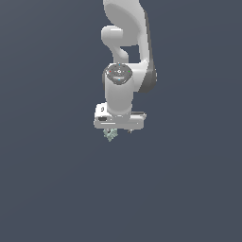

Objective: Pick up the object and move it to a goal position.

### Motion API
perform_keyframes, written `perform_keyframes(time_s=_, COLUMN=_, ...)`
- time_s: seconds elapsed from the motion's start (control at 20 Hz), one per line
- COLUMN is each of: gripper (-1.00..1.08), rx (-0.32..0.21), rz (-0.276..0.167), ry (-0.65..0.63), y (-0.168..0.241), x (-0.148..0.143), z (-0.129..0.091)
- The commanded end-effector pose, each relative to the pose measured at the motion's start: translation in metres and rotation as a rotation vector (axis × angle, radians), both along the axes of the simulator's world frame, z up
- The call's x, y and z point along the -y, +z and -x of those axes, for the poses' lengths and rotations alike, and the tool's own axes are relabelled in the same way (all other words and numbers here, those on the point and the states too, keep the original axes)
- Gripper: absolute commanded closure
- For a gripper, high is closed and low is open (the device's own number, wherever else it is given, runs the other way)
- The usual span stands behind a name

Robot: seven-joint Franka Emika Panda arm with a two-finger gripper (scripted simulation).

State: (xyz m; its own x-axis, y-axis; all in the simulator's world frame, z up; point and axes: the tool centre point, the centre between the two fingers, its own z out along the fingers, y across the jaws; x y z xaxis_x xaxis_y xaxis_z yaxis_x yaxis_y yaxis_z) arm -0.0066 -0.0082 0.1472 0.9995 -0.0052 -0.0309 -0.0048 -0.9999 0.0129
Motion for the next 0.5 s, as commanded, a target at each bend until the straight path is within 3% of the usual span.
perform_keyframes(time_s=0.0, gripper=-0.92, rx=0.000, rz=0.000, ry=0.000, y=0.000, x=0.000, z=0.000)
perform_keyframes(time_s=0.45, gripper=-0.92, rx=0.039, rz=0.001, ry=0.021, y=0.016, x=0.006, z=-0.011)
